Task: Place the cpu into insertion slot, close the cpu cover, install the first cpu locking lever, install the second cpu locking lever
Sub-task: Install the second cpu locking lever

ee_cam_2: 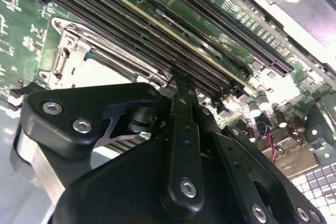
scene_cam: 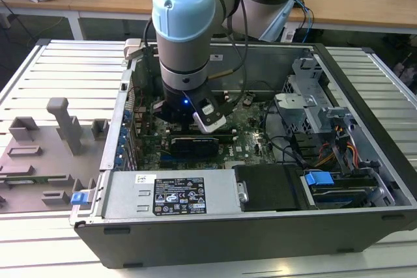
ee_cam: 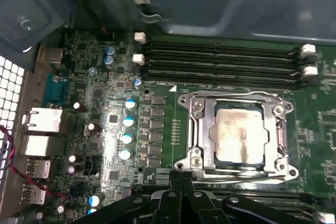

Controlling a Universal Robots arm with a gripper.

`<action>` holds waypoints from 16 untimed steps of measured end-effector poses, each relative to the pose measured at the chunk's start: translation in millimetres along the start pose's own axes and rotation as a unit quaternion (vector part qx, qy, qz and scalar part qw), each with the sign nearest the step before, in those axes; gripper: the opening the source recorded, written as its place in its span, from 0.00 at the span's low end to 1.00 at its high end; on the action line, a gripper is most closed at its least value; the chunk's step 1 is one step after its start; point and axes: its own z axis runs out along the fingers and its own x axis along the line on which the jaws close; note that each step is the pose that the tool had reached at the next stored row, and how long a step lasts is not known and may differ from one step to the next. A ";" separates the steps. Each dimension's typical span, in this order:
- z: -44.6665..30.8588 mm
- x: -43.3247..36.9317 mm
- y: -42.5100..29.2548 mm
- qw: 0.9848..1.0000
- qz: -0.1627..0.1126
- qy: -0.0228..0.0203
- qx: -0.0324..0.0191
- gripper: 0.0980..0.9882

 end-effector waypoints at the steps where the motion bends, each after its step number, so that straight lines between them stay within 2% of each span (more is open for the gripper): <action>1: 0.7 0.1 0.0 1.000 -0.002 0.001 0.000 0.01; 6: 3.6 -0.3 4.1 1.000 -0.011 0.002 -0.001 0.01; 11: 6.5 -1.5 8.5 1.000 -0.013 0.003 -0.003 0.01; 13: 6.5 -1.4 8.7 1.000 -0.013 0.003 -0.003 0.01; 16: 2.7 -1.5 9.3 1.000 -0.014 0.002 -0.004 0.01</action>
